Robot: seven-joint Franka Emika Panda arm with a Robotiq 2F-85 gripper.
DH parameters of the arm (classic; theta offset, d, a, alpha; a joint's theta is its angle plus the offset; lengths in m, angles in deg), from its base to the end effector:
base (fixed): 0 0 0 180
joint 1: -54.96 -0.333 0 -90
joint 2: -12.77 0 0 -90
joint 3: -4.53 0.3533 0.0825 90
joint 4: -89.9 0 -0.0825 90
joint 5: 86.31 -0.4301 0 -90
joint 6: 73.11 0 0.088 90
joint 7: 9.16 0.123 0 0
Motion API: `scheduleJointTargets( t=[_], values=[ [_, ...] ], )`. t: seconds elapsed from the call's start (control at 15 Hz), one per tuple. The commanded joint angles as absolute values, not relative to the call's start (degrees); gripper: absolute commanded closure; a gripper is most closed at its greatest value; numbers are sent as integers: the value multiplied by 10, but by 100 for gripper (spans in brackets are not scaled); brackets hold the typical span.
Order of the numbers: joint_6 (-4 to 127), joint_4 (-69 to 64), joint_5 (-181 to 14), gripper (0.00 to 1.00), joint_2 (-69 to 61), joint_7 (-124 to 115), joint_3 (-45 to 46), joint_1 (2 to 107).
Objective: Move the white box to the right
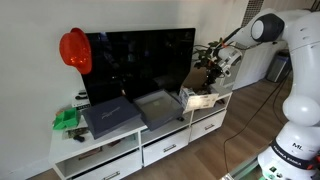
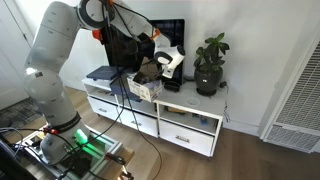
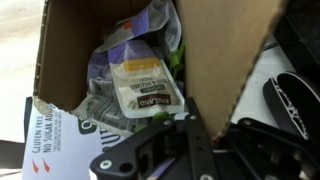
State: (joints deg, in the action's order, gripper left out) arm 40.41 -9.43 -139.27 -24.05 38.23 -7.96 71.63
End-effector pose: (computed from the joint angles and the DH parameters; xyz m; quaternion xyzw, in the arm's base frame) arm 0.6386 -0.2727 0.1884 -0.5602 0.7528 0.2069 0.2770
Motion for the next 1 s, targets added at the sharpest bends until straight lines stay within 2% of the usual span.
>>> scheduleJointTargets(
  t=[0.0,0.47,0.93],
  values=[
    [350,-43,-1413,99,-258,400,-82,755],
    [323,18,-1434,99,-289,424,-77,793],
    [338,104,-1435,99,-350,468,-68,786]
  ],
)
